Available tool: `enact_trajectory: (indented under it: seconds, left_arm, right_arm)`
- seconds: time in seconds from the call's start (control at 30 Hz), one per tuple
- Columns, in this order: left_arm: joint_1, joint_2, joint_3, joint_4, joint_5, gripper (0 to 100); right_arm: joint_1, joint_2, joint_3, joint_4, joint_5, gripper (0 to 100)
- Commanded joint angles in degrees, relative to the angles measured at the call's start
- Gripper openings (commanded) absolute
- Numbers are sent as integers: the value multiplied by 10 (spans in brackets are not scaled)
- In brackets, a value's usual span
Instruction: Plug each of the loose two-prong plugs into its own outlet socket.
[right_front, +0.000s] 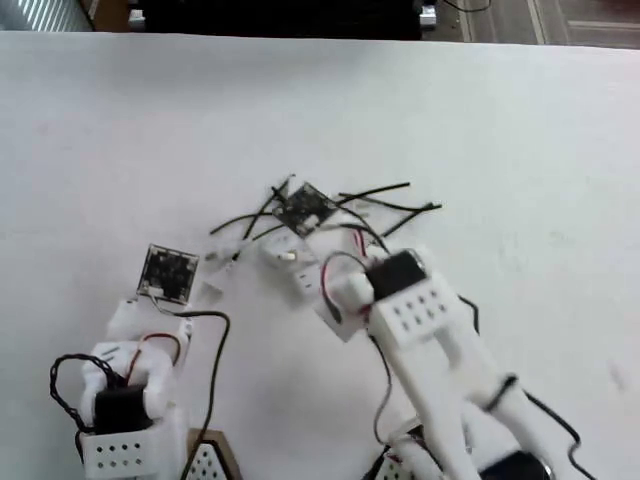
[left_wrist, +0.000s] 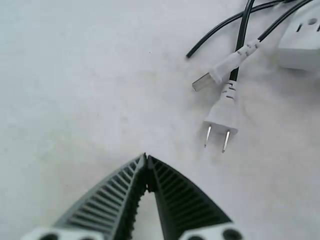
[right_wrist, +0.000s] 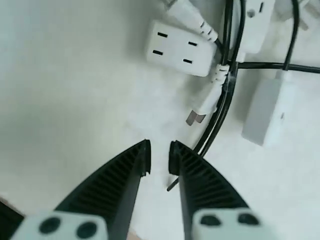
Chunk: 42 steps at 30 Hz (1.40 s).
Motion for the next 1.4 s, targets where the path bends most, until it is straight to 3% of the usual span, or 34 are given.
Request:
enact_trajectory:
  seconds: [0.0,0.37,0.53,0.97,1.37]
  left_arm:
    - [4,-3,-5,-7,2,24]
    - [4,-3,-5,-6,1,24]
    - [4,-3,-5,-6,1,24]
    - [4,-3,-4,-5,1,24]
    - [4,-3,-4,-5,1,24]
  right_arm:
    - [-6,104,-62,4,-6,114]
    - [-7,242,-143,-4,-30,113]
    - [23,280,-152,-17,-29,113]
    - [45,262,-177,-13,-27,115]
    - [87,335,-180,-45,-25,115]
